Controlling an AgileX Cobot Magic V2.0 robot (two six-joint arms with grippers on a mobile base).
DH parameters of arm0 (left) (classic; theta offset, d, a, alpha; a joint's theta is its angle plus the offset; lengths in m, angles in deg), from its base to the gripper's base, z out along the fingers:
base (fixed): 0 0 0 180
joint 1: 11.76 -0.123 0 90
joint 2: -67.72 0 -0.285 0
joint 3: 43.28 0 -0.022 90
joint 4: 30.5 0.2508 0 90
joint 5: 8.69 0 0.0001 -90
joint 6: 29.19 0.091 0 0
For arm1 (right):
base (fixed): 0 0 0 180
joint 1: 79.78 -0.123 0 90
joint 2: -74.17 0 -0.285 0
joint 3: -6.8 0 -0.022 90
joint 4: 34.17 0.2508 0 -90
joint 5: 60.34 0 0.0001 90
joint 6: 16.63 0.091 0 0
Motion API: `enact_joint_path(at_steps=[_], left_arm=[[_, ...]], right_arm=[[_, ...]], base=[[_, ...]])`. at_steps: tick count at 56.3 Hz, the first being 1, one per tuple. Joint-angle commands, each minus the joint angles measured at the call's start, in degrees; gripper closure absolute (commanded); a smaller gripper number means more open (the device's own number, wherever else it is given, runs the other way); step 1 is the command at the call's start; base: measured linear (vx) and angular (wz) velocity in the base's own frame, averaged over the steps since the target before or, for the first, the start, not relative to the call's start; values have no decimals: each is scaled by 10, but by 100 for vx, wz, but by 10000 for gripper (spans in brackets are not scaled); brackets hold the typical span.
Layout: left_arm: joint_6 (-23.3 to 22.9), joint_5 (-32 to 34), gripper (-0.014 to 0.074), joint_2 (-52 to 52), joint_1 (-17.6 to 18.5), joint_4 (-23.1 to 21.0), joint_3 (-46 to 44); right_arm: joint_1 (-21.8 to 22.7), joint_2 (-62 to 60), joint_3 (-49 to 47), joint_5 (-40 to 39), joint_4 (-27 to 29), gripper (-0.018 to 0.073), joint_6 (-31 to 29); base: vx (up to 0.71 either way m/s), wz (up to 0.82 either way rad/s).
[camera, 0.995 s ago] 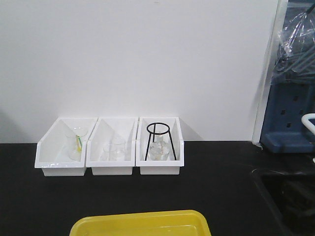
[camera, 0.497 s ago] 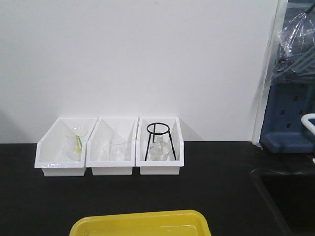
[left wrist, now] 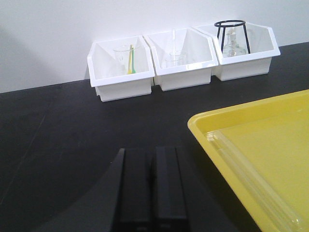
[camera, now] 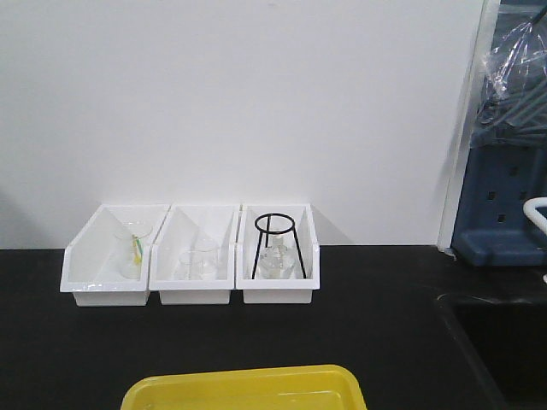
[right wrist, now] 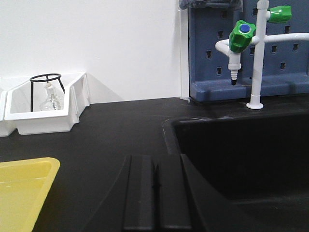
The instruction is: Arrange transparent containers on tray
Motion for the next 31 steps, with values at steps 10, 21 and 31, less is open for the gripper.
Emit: enact_joint_path(at_steps=[10, 21, 31], left_arm=[[-6, 43, 603, -13, -1, 1, 19], [-6, 43, 603, -13, -1, 1, 19], [-6, 43, 603, -13, -1, 1, 19]], right_arm=[[3, 0, 5, -42, -8, 571, -7], [3, -5, 5, -38, -8, 571, -7], [3, -5, 5, -38, -7, 571, -7]], base=[[0, 0], [0, 0], [0, 0]])
